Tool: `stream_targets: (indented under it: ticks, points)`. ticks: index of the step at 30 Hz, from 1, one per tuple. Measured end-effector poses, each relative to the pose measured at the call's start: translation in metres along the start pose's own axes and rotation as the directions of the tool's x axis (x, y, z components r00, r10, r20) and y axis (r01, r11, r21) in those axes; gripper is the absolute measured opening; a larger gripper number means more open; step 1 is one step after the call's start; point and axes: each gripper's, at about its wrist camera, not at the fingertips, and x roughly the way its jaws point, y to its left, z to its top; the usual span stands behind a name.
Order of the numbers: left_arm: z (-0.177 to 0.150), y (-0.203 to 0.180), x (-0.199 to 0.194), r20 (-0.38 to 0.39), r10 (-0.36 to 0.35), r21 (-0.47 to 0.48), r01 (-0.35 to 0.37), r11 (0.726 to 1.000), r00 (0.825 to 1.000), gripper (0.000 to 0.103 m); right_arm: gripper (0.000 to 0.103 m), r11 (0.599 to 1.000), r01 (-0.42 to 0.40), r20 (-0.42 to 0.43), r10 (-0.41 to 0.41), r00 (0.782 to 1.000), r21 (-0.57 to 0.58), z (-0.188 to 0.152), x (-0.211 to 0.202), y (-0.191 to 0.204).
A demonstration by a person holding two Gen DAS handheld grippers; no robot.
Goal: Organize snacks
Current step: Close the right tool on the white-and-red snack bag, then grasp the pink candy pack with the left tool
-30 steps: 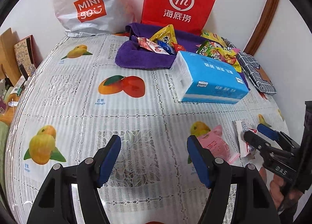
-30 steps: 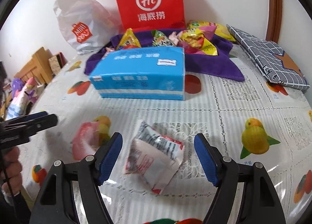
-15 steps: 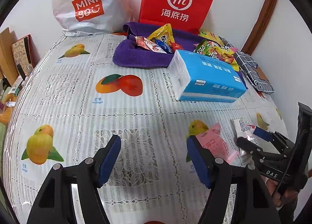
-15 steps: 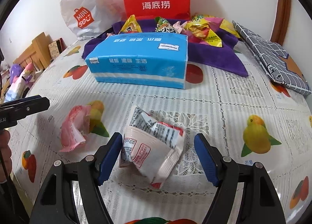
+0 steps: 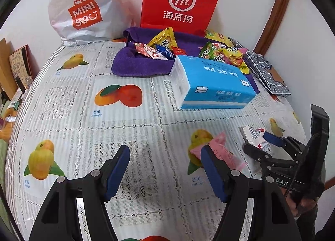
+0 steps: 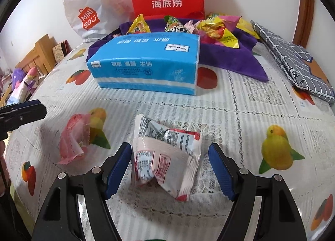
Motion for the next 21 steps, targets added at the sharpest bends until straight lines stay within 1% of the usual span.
stream_targets:
  ticks: [3, 4, 5, 8, 12, 16, 21]
  points:
    - [0.0, 0.0, 0.0, -0.001, 0.0, -0.001, 0.0, 1.0, 1.0, 0.068, 0.075, 1.0, -0.007, 0.011, 0.007, 1.0, 0.004, 0.0, 0.001, 0.0]
    - [0.0, -0.001, 0.0, -0.003, -0.003, -0.004, 0.003, 1.0, 1.0, 0.068, 0.069, 1.0, -0.007, 0.016, 0.006, 1.0, 0.005, 0.0, 0.0, 0.0]
    - [0.0, -0.001, 0.0, -0.005, -0.006, -0.007, 0.006, 1.0, 1.0, 0.068, 0.061, 1.0, -0.006, 0.018, 0.006, 1.0, 0.001, 0.0, 0.0, 0.0]
    - [-0.001, -0.004, 0.001, -0.012, -0.02, -0.012, 0.02, 1.0, 1.0, 0.068, 0.055, 1.0, -0.008, 0.023, 0.008, 1.0, -0.003, -0.001, -0.002, -0.003]
    - [-0.003, -0.011, 0.004, -0.026, -0.056, -0.016, 0.056, 0.998, 0.998, 0.068, 0.054, 0.999, -0.029, 0.044, 0.028, 0.999, 0.031, -0.002, -0.009, -0.015]
    - [-0.004, -0.018, 0.009, -0.042, -0.095, -0.028, 0.094, 0.995, 0.995, 0.068, 0.054, 0.998, -0.018, 0.072, 0.013, 0.997, 0.058, -0.003, -0.019, -0.029]
    - [-0.003, -0.028, 0.02, -0.076, -0.172, -0.069, 0.167, 0.984, 0.982, 0.068, 0.054, 0.997, 0.004, 0.099, -0.011, 0.995, 0.074, -0.004, -0.028, -0.046]
